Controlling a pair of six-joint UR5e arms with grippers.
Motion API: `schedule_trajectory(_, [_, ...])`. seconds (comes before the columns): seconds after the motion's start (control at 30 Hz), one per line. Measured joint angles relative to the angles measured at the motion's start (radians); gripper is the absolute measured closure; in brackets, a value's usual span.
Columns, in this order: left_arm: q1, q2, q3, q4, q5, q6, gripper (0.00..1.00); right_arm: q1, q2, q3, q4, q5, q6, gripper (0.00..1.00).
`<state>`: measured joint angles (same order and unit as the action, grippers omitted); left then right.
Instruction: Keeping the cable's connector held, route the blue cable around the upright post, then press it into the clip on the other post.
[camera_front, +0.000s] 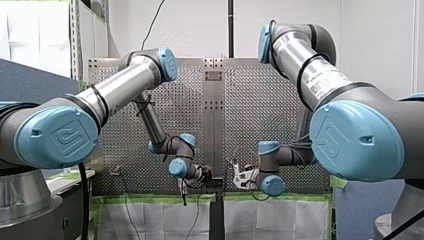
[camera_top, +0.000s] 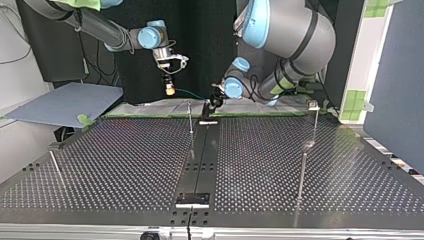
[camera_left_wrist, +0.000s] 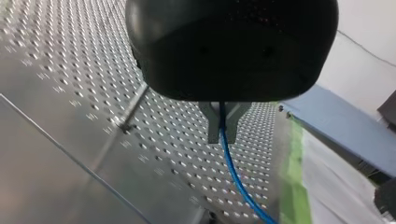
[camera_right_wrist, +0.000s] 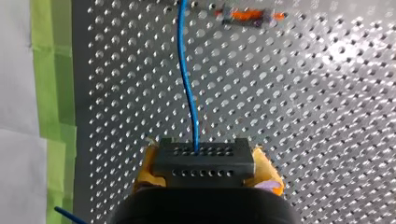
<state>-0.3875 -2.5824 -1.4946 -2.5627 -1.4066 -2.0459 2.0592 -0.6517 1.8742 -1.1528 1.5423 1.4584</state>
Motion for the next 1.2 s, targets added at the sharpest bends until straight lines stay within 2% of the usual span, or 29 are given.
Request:
schedule_trajectory(0.23, [-0.032,0.046,-0.060,0.056,-0.060,0.057,0.98,-0.033,0.006,-0.001,-0.026,-0.003,0.010,1.00])
schedule_trajectory(0.37, [-0.061,0.050,-0.090,0.059,-0.094,0.090,0.98,-0.051,0.008,-0.005,-0.031,-0.007,0.011,1.00])
schedule_trajectory(0.63, [-0.128,0.050,-0.103,0.066,-0.163,0.154,0.98,-0.078,0.011,-0.015,-0.032,-0.030,0.010,1.00])
schedule_trajectory(0.73, [-0.151,0.051,-0.103,0.069,-0.189,0.164,0.98,-0.086,0.014,-0.019,-0.033,-0.044,0.008,1.00])
schedule_trajectory(0.9, [-0.158,0.051,-0.103,0.093,-0.228,0.168,0.98,-0.098,0.035,-0.033,-0.028,-0.063,0.002,1.00])
schedule_trajectory(1.1, [-0.156,0.051,-0.103,0.136,-0.276,0.174,0.98,-0.109,0.058,-0.071,0.010,-0.096,-0.022,1.00])
schedule_trajectory(1.2, [-0.158,0.051,-0.103,0.149,-0.299,0.187,0.98,-0.111,0.059,-0.087,0.035,-0.116,-0.026,1.00])
